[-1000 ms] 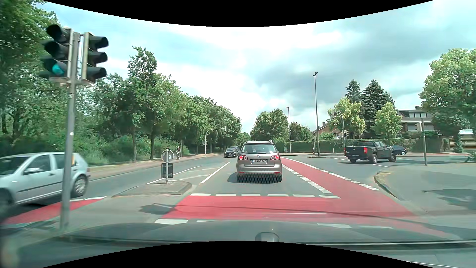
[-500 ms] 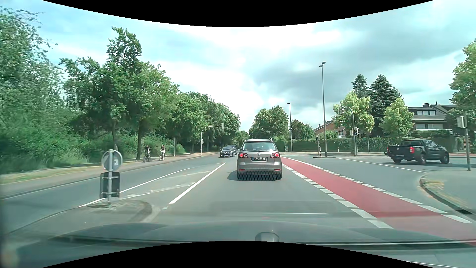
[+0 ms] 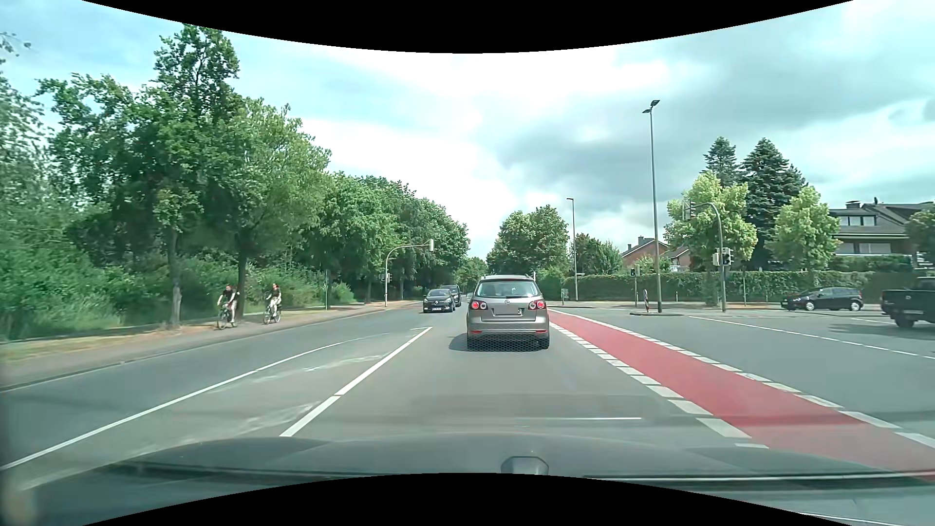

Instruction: Follow the waypoints while adhering to traffic rules and regulations

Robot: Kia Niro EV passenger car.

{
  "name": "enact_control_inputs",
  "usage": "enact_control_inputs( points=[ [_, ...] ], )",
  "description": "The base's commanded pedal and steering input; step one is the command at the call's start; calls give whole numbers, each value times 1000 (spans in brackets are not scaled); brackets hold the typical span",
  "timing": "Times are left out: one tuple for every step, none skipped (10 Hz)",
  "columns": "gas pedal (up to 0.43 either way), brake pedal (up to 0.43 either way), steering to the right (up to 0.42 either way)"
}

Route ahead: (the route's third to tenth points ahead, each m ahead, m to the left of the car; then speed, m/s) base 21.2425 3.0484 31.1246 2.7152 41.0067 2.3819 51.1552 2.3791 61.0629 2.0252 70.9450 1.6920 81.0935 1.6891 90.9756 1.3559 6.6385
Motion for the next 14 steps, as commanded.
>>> enact_control_inputs(
  points=[
    [350, 18, 1],
    [350, 18, -1],
    [350, 18, -1],
    [311, 18, -2],
    [299, 18, -2],
    [299, 18, -2],
    [299, 18, -2],
    [299, 18, -2],
    [299, 18, -2],
    [299, 18, -2],
    [299, 18, -1],
    [287, 18, -1],
    [287, 18, 0],
    [280, 18, 0]
  ],
)
